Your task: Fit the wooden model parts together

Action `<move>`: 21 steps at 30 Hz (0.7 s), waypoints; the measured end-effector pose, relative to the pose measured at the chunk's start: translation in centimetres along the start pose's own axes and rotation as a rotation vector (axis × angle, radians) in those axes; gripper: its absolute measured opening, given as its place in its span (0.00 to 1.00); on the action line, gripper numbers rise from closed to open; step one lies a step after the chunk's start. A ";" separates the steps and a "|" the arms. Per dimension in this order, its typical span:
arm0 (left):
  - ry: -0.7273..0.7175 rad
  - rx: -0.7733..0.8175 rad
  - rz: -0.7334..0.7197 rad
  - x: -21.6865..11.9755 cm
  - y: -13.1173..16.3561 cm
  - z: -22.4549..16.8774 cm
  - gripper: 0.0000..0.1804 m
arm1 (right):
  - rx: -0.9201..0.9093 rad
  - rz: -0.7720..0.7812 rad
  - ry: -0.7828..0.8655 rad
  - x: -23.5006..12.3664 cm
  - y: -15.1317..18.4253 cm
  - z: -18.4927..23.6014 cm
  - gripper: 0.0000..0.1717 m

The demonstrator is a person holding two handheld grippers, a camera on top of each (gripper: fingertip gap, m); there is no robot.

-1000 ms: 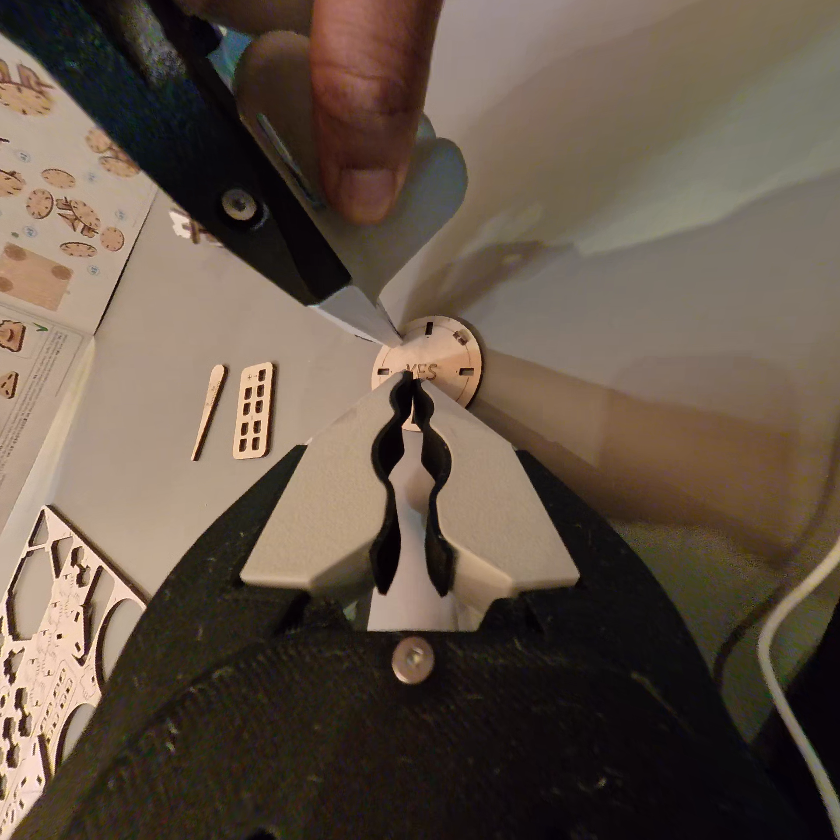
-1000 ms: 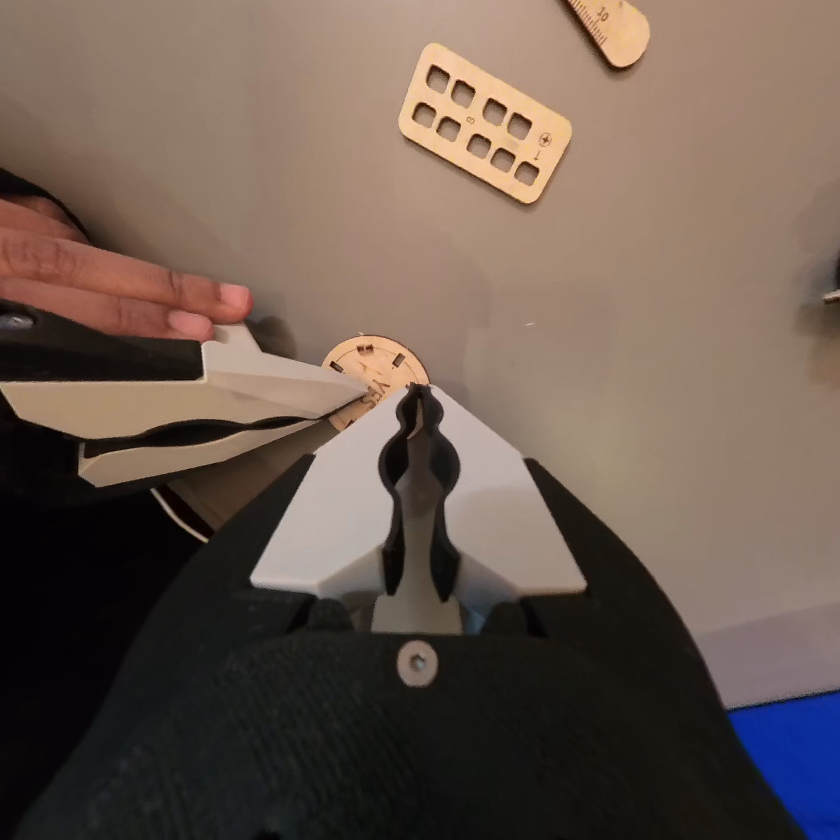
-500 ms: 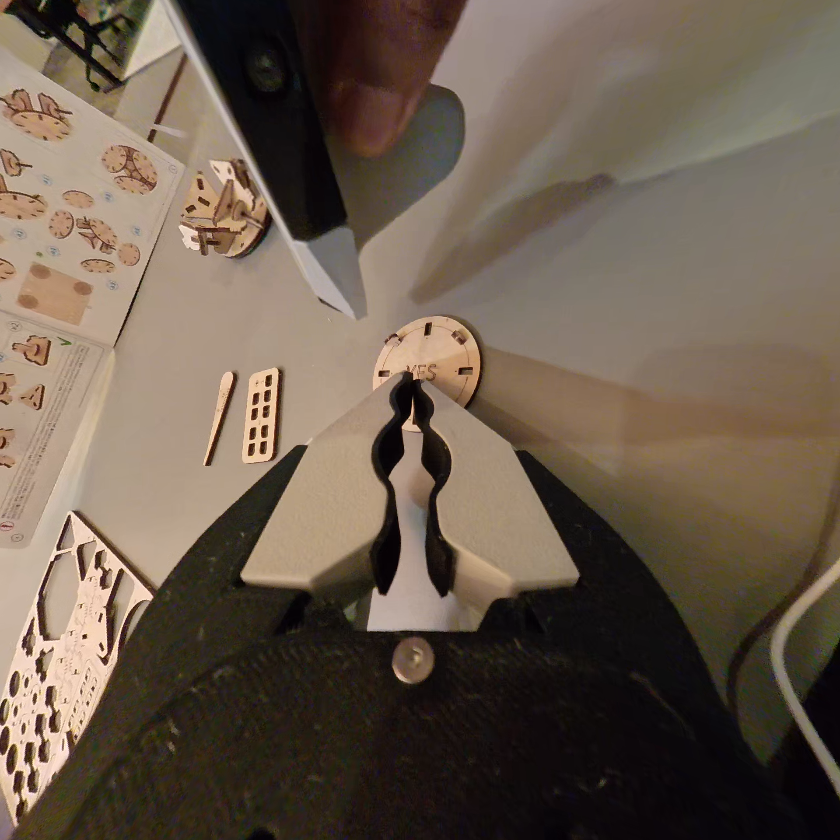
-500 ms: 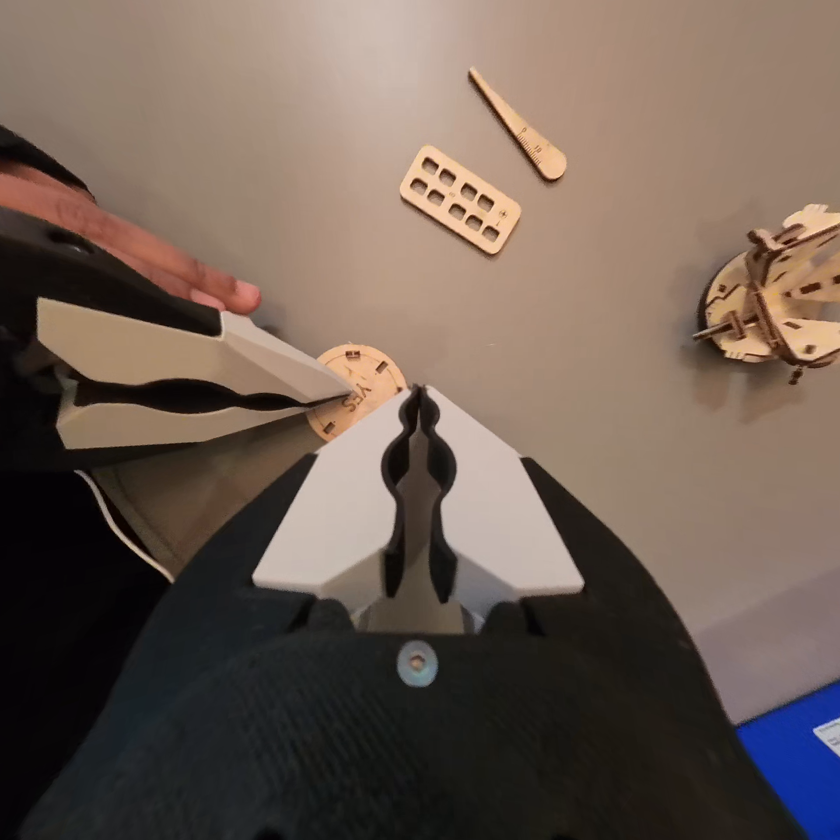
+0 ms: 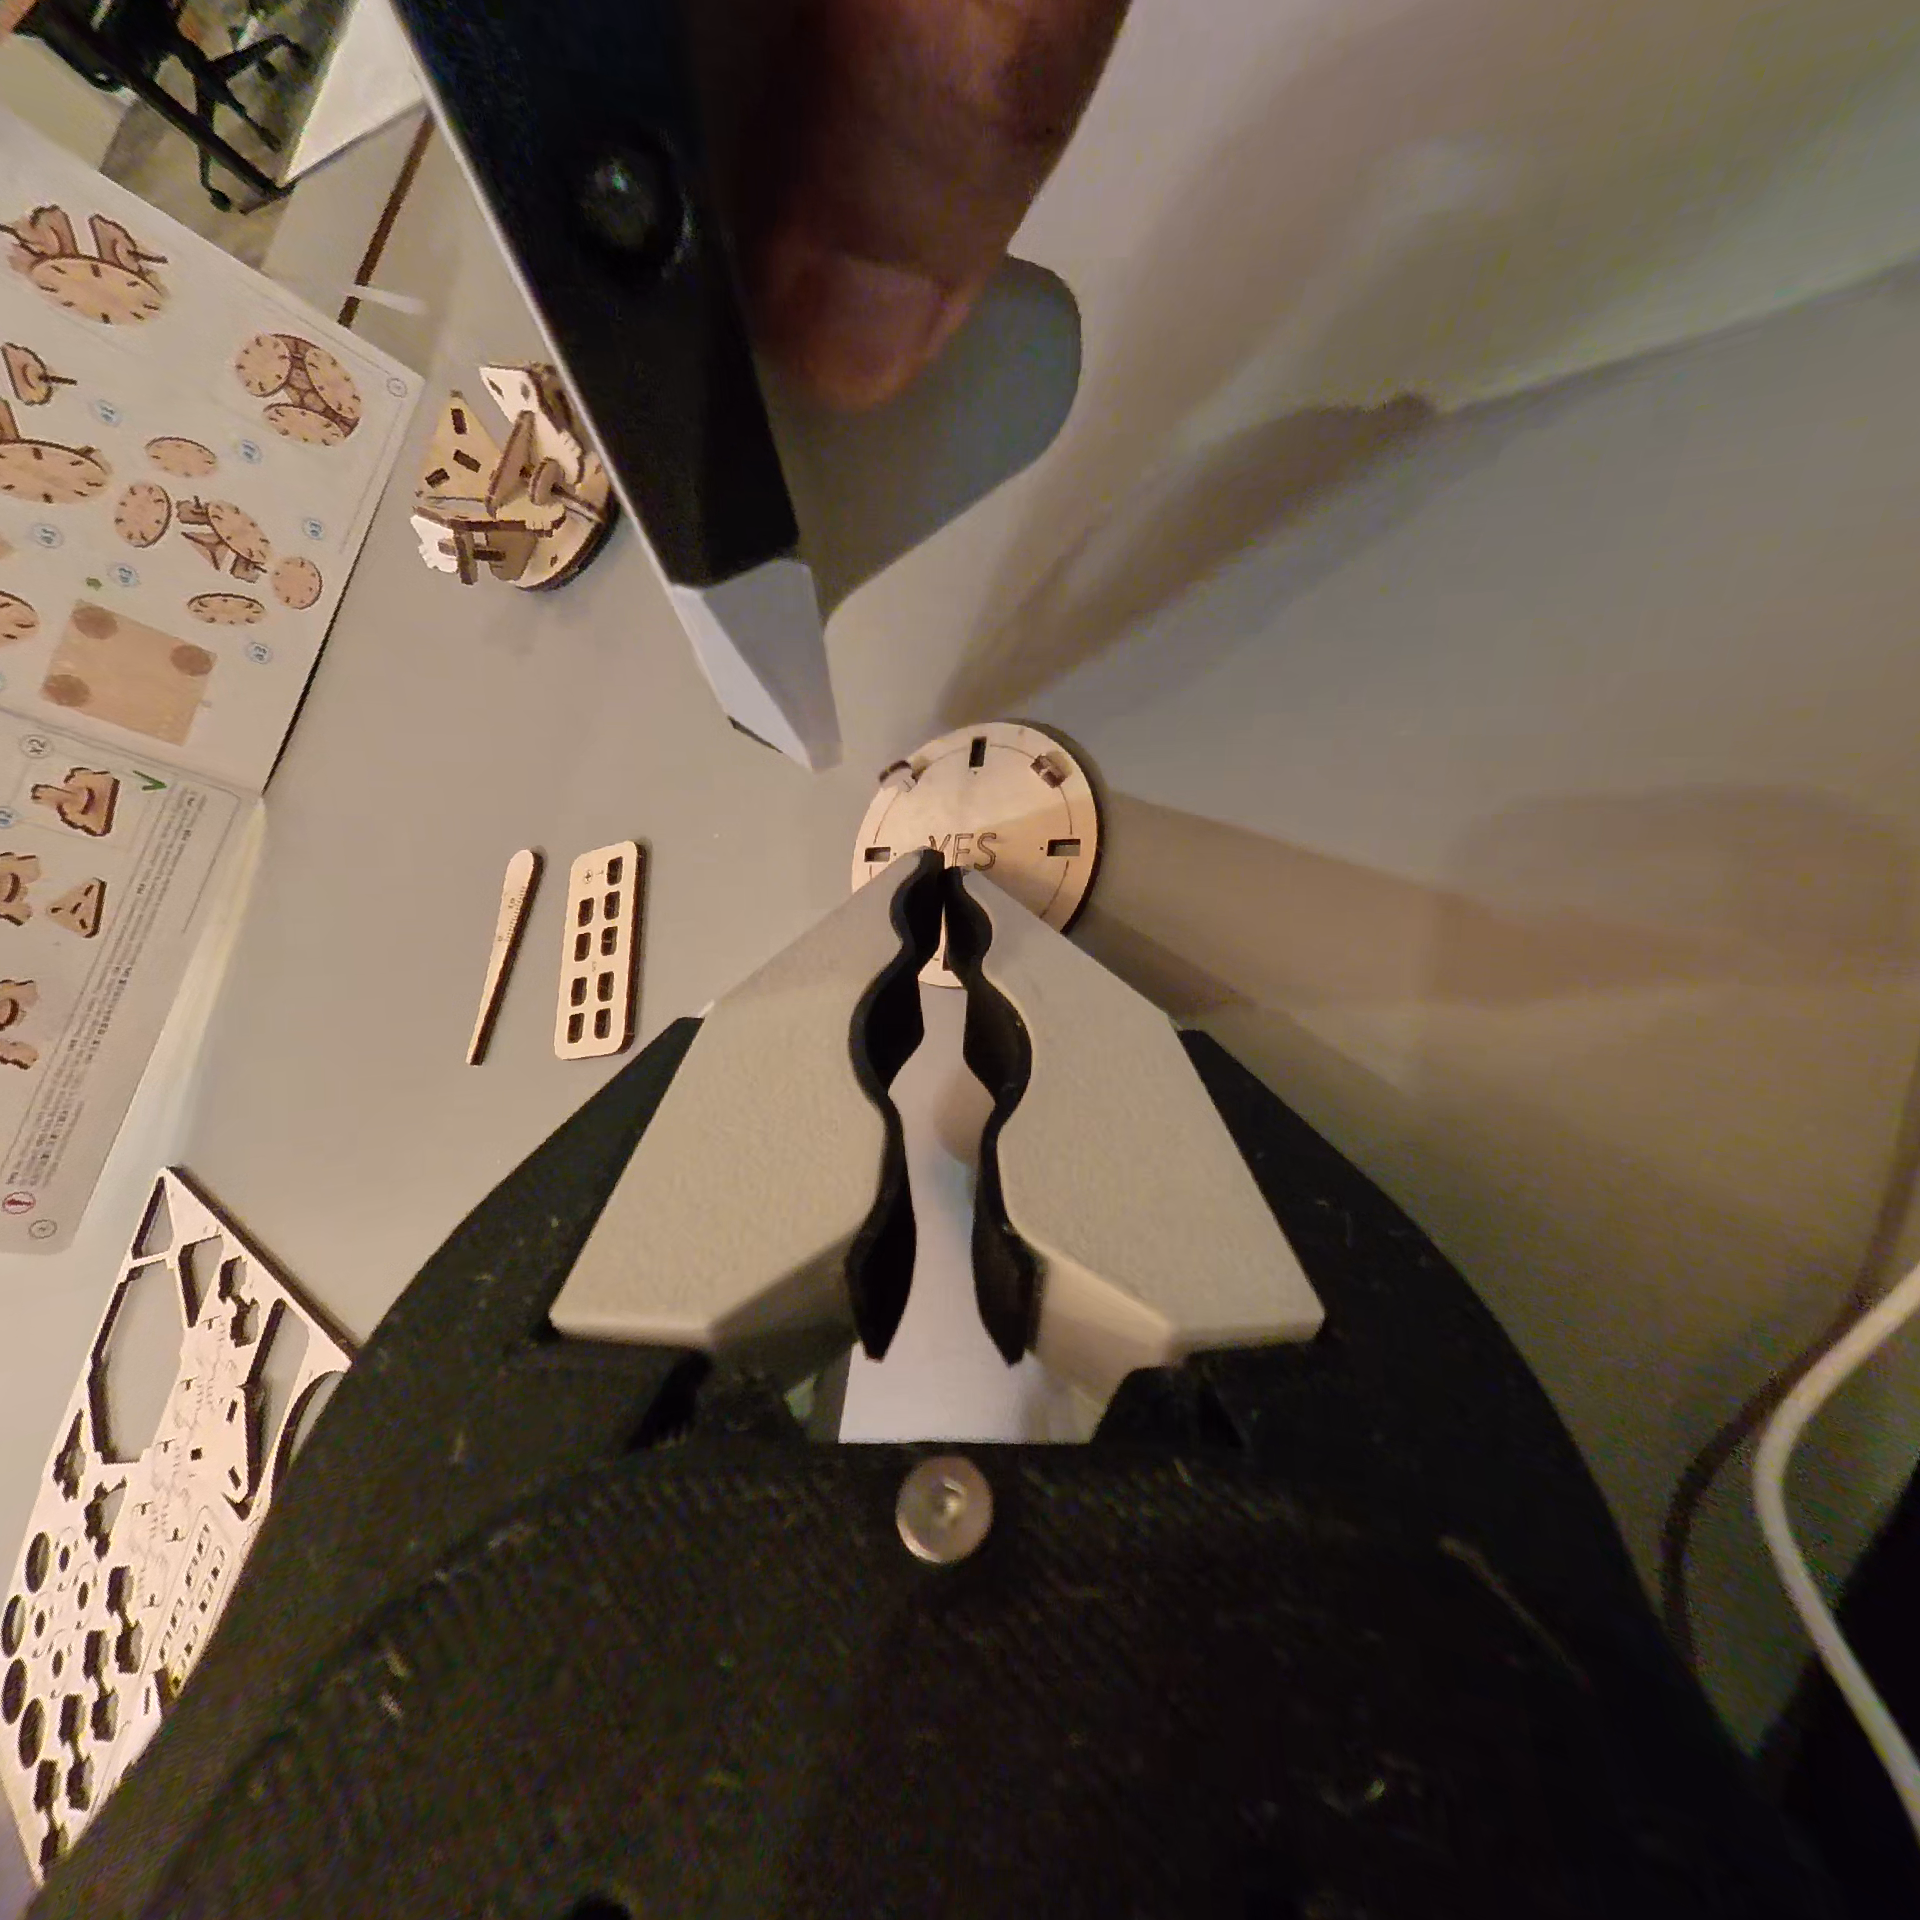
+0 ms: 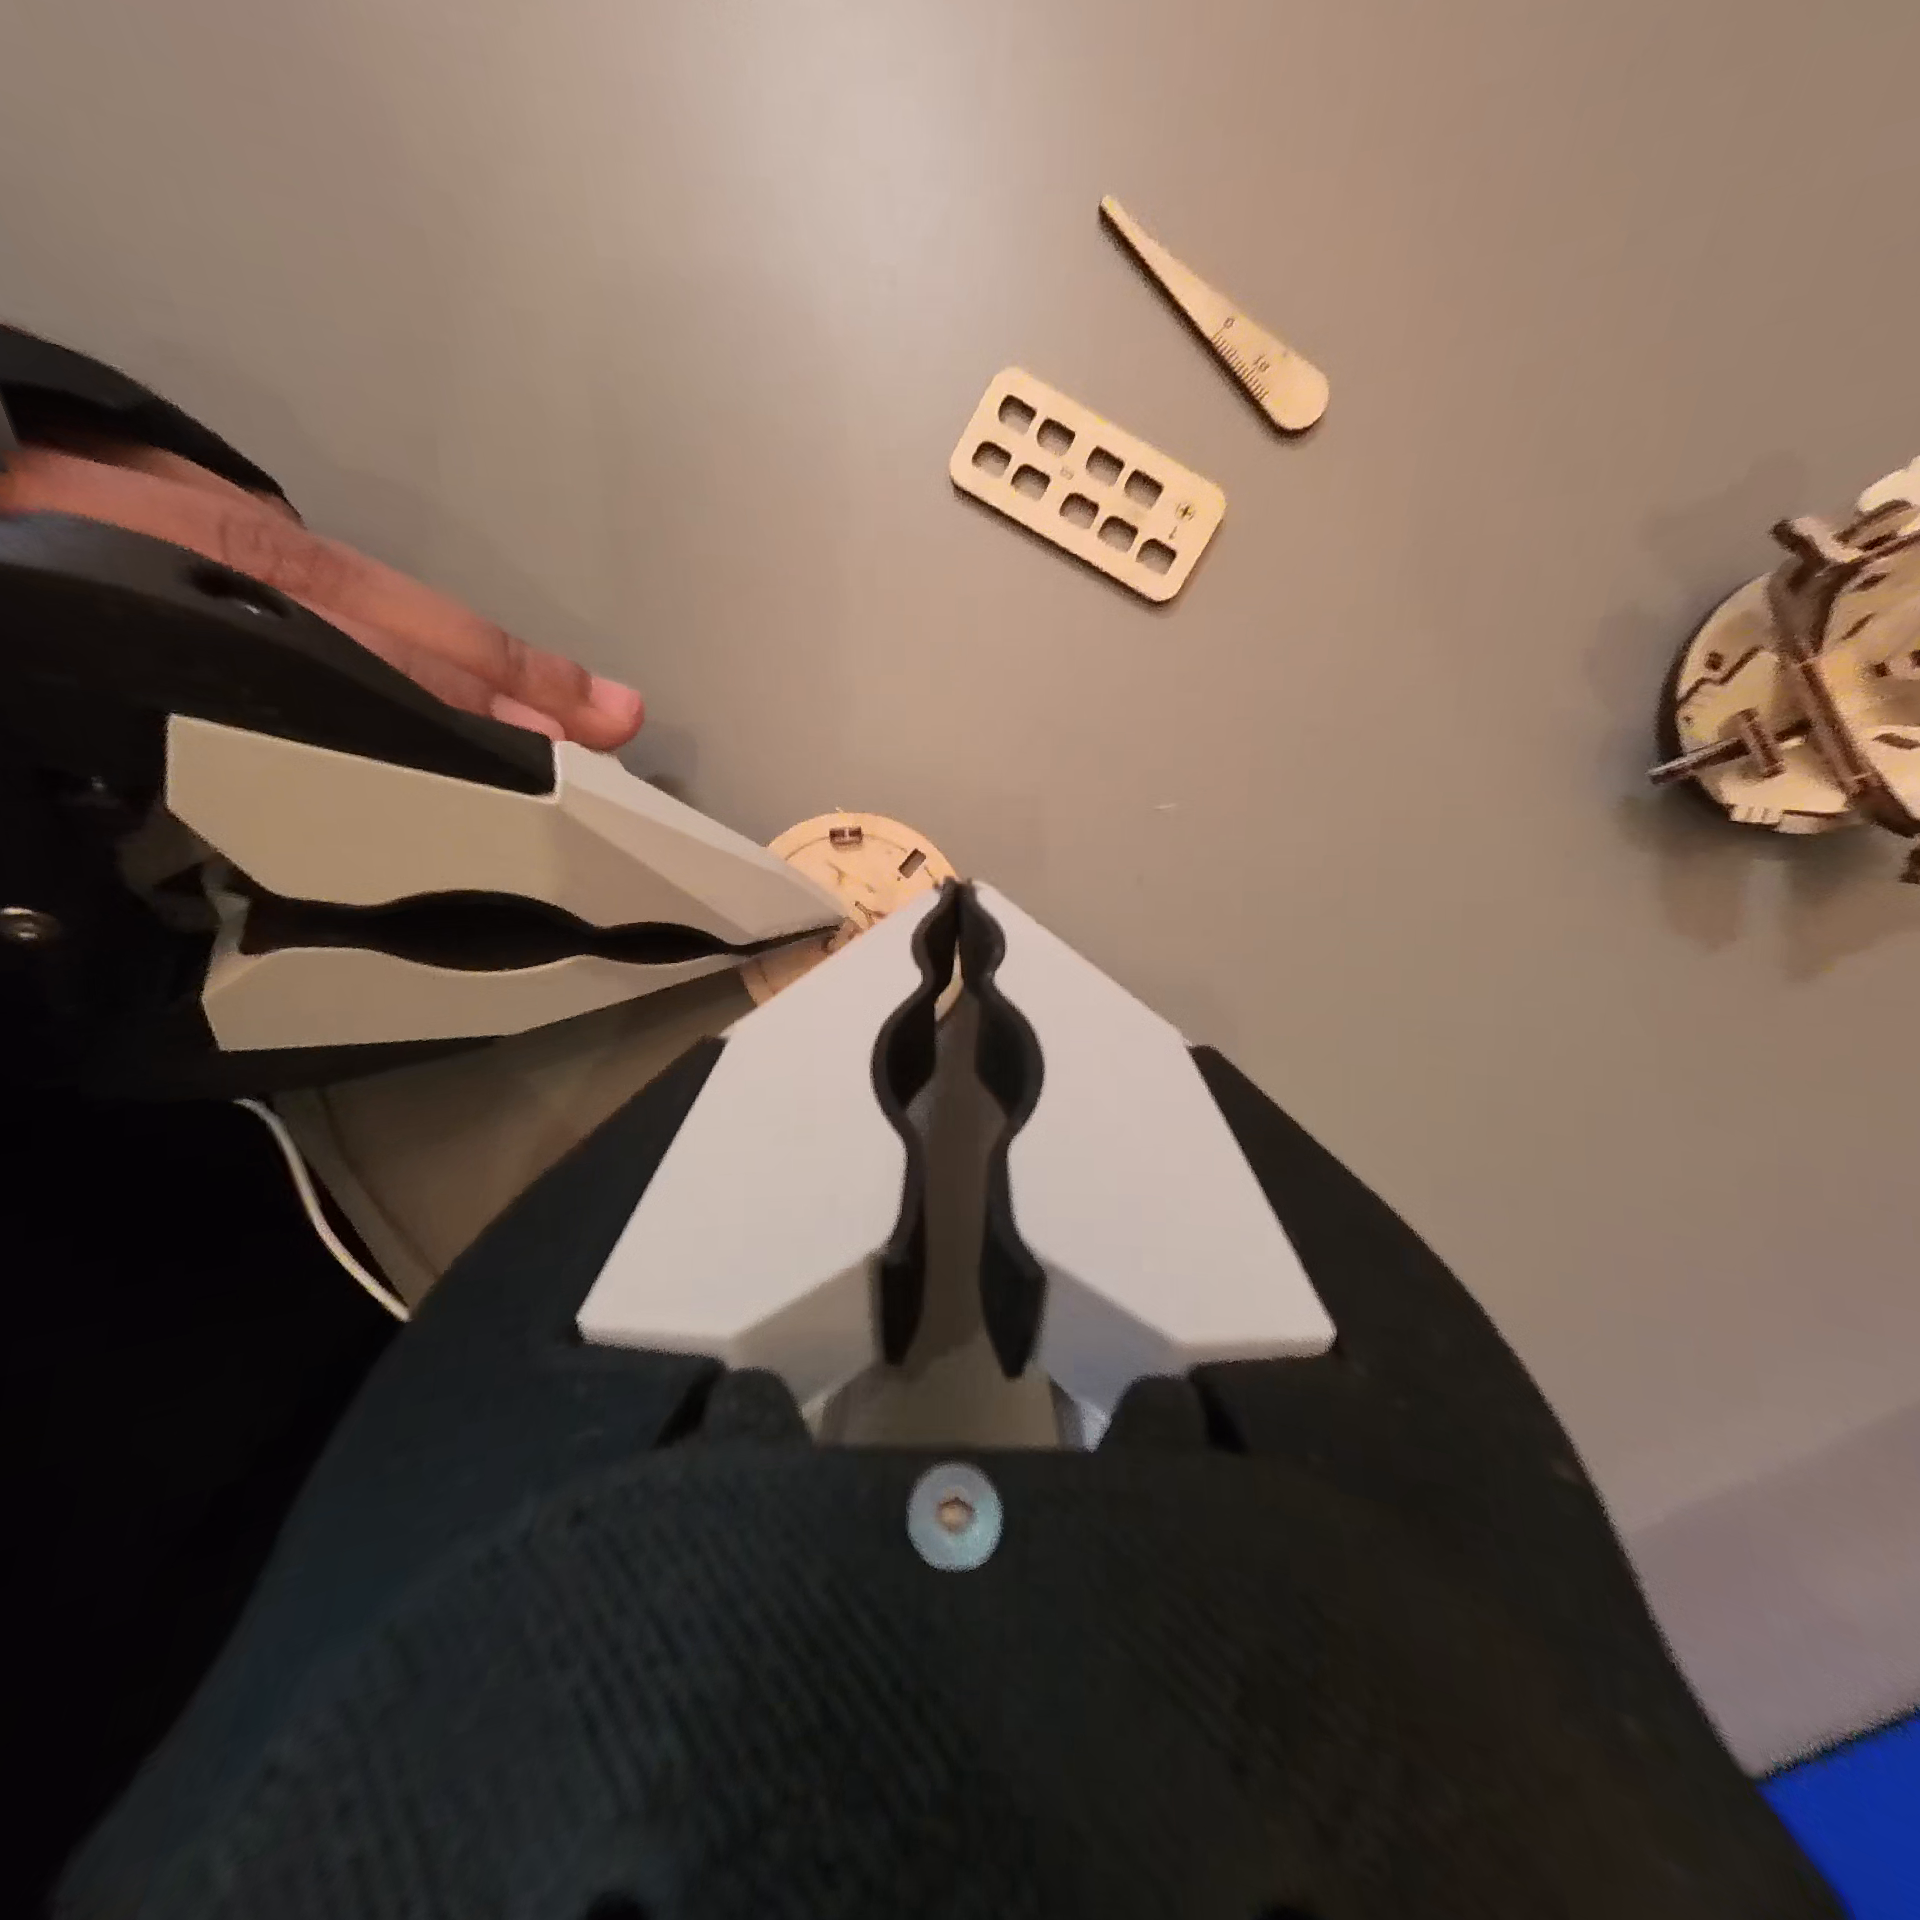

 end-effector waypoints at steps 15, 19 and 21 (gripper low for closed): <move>0.003 -0.003 0.000 0.0 0.0 0.0 0.00 | 0.027 0.004 -0.066 0.5 0.3 0.6 0.00; 0.002 -0.002 0.000 0.0 0.0 0.0 0.00 | 0.058 -0.029 -0.035 0.1 0.1 -0.4 0.00; 0.003 -0.003 0.000 0.0 0.0 0.0 0.00 | 0.080 0.002 -0.090 0.9 0.8 0.2 0.00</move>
Point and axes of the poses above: each gripper's, where its closed fingertips meet, x out along the fingers, y out of its underside, z = x × y across the jaws, the point moved 5 cm from there along -x, back along the fingers, and after that the axes turned 12 degrees about -x, right-handed, at the moved point
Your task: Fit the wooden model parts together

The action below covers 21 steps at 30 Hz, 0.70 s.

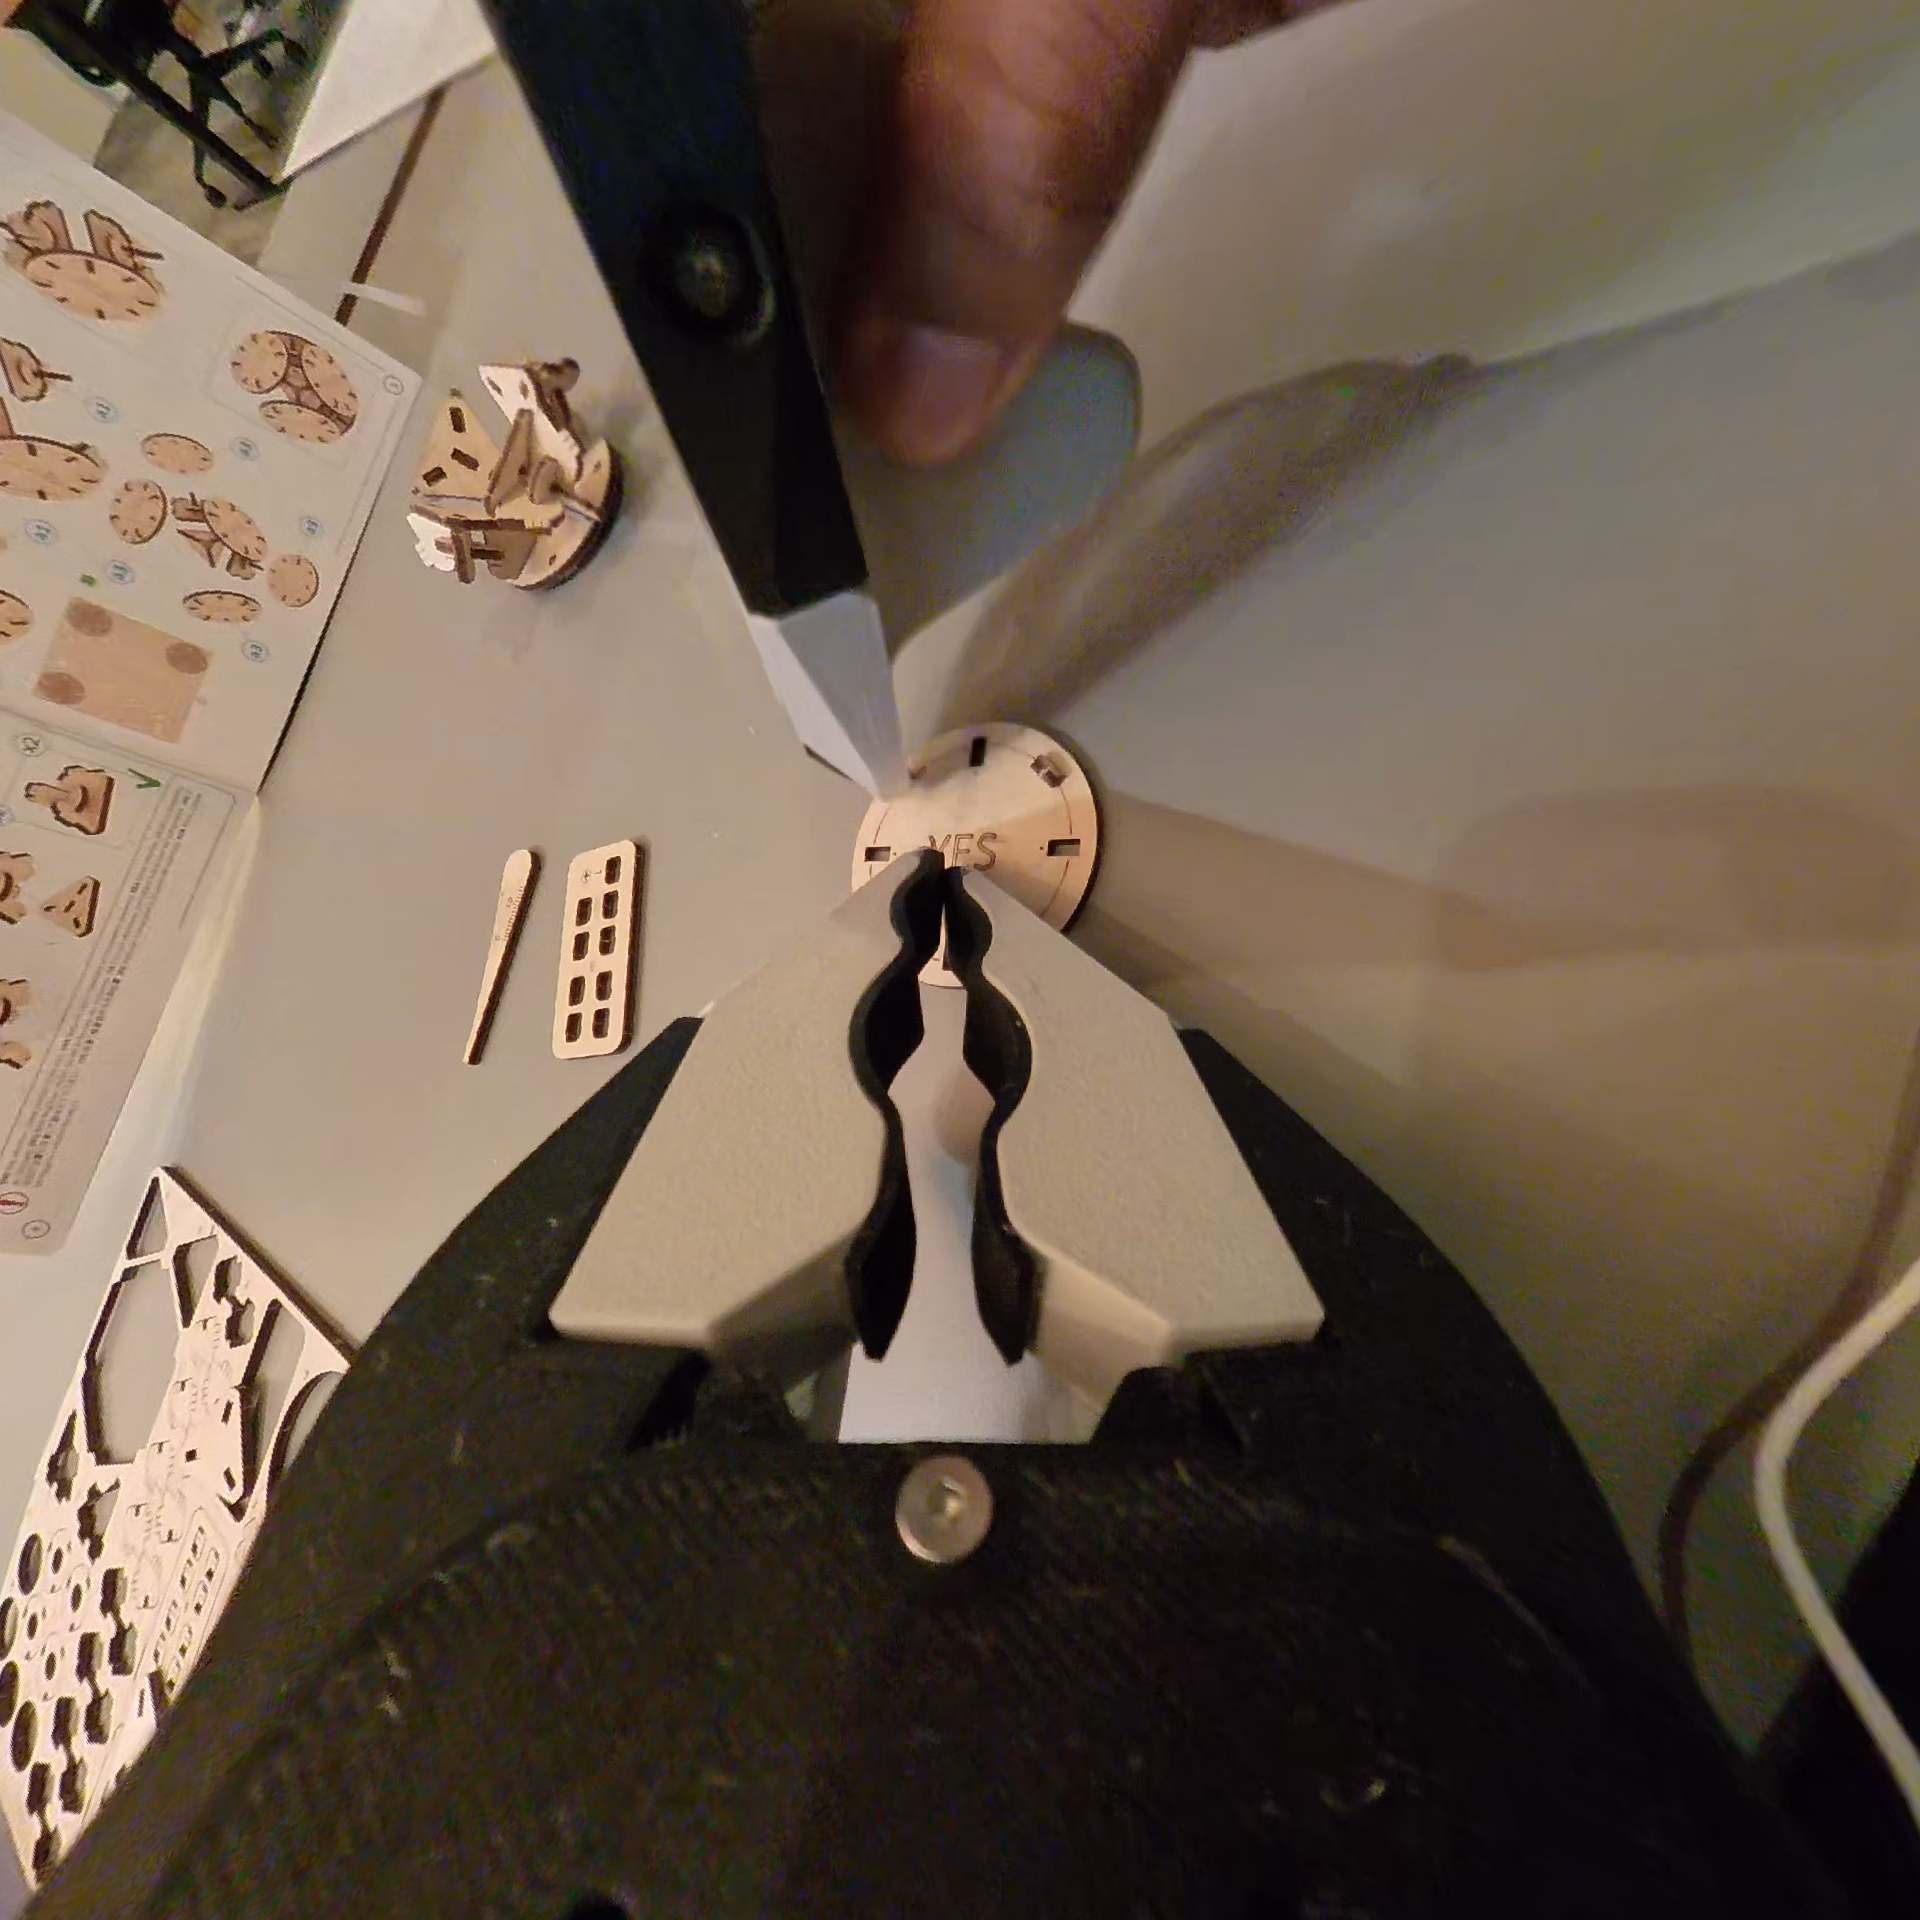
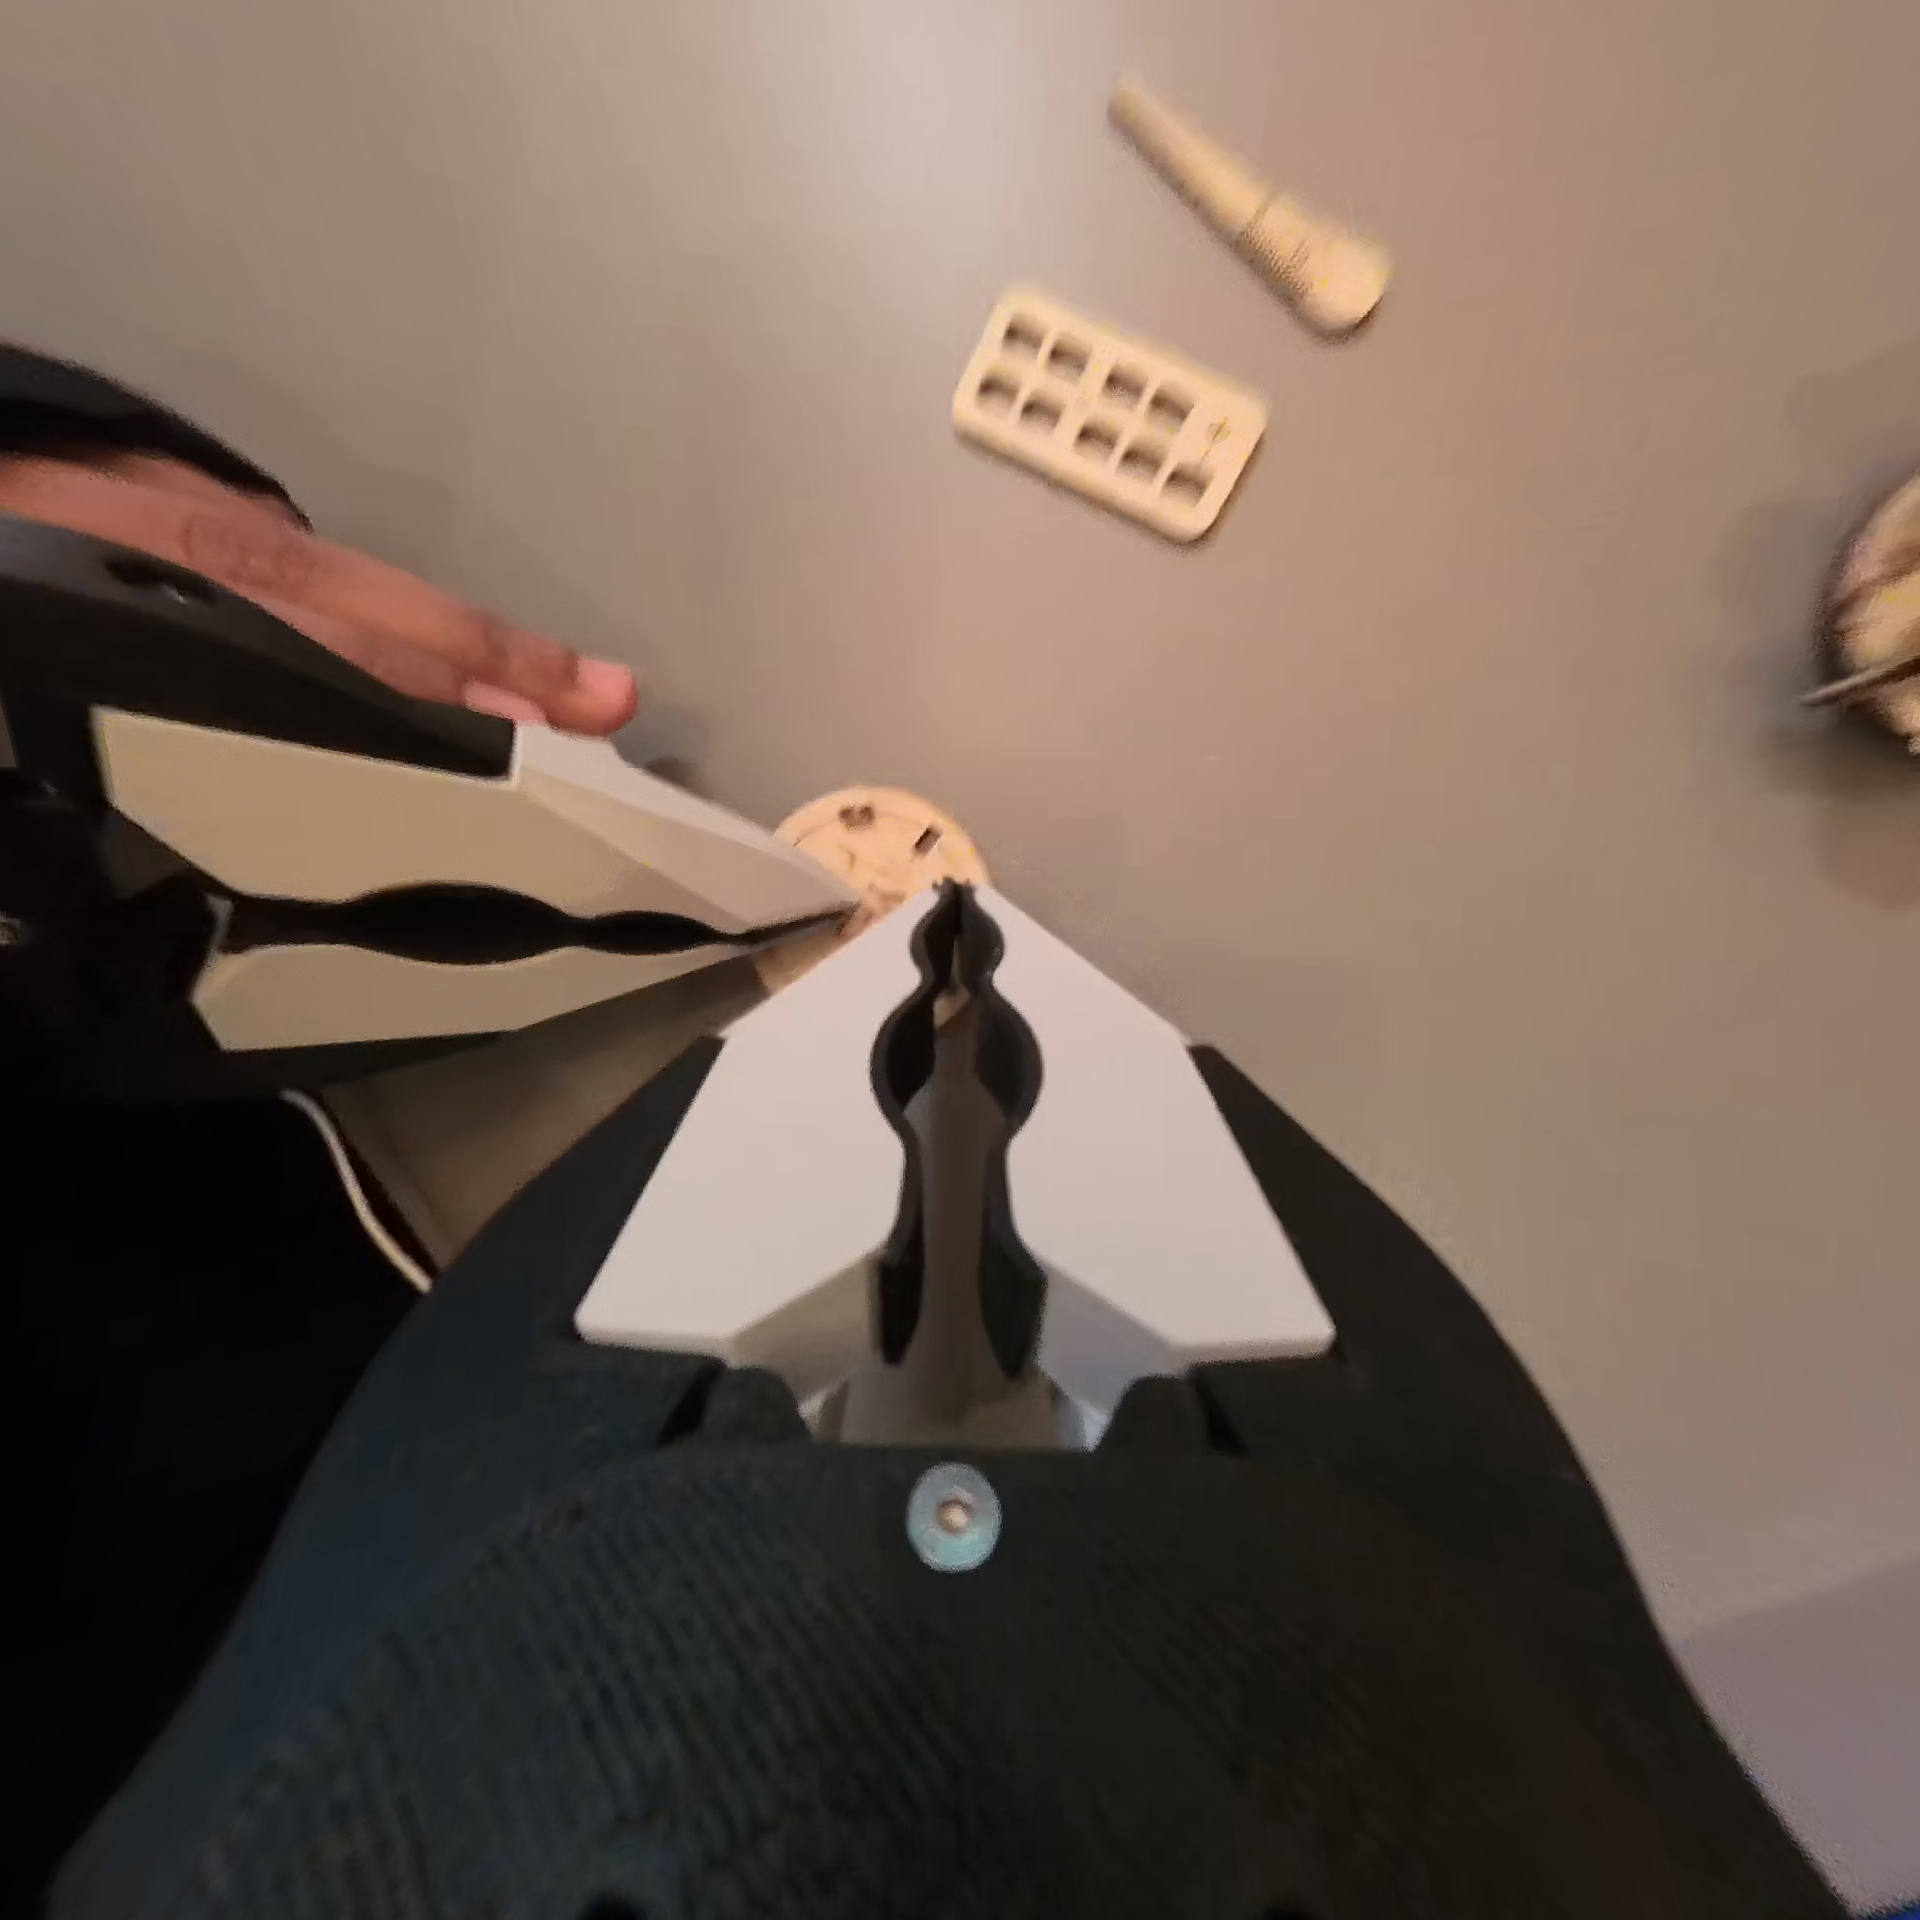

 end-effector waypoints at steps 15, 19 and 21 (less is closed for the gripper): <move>-0.001 0.001 0.000 0.0 0.0 0.0 0.00 | -0.055 -0.075 0.082 -1.7 -1.3 -0.4 0.00; -0.001 -0.002 0.002 0.0 0.0 0.0 0.00 | -0.033 0.082 0.026 0.0 0.8 0.0 0.00; -0.002 0.000 0.001 0.0 0.0 0.0 0.00 | -0.021 0.034 0.055 -0.7 0.2 -0.3 0.00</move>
Point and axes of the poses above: each gripper's, where its closed fingertips meet, x out along the fingers, y out of its underside, z = x × y across the jaws, the point moved 5 cm from there along -x, back along the fingers, and after that the axes turned 12 degrees about -x, right-handed, at the moved point
